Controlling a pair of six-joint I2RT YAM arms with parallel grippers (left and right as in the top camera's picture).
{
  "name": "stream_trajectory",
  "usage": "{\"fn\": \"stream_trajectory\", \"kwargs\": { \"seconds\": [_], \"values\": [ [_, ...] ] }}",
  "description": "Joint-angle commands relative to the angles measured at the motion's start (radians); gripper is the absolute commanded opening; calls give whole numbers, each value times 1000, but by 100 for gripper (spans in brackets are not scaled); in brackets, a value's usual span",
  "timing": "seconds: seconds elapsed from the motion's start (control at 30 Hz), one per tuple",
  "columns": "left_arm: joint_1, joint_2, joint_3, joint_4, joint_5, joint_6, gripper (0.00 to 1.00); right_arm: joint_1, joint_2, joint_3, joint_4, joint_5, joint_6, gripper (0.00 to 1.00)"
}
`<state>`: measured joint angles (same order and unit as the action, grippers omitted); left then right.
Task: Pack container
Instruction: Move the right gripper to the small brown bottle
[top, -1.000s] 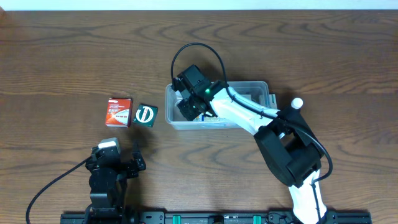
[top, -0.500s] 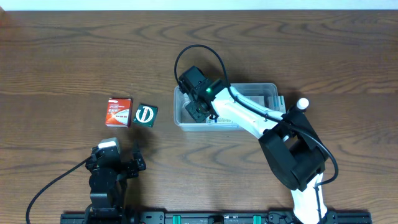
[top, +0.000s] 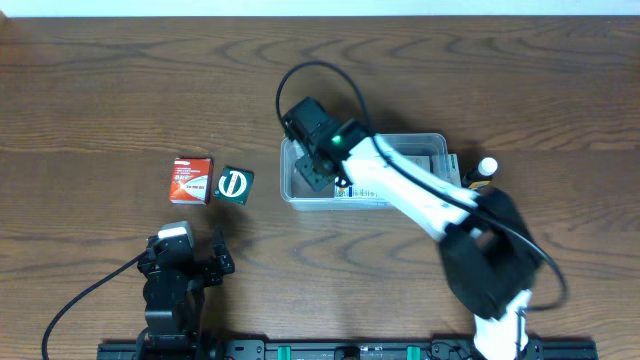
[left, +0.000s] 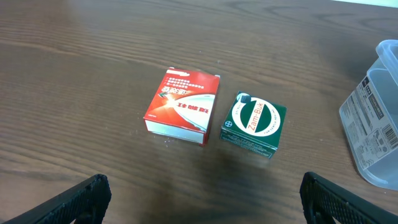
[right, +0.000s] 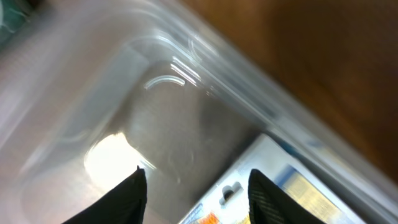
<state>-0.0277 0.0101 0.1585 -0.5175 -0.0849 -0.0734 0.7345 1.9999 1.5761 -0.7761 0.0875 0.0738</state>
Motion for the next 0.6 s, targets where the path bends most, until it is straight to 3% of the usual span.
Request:
{"fn": "stream_trajectory", "kwargs": {
  "seconds": [0.0,0.2,0.57],
  "values": [
    [5,-6,-7,-1,-2,9,98,-34,-148,45,-55,14,82,53],
    [5,-6,-7,-1,-2,9,98,-214,-248,45,-235,12,196,63],
    [5,-6,-7,-1,-2,10,98,-597,-266,45,-460,-105,202,60]
  ]
}}
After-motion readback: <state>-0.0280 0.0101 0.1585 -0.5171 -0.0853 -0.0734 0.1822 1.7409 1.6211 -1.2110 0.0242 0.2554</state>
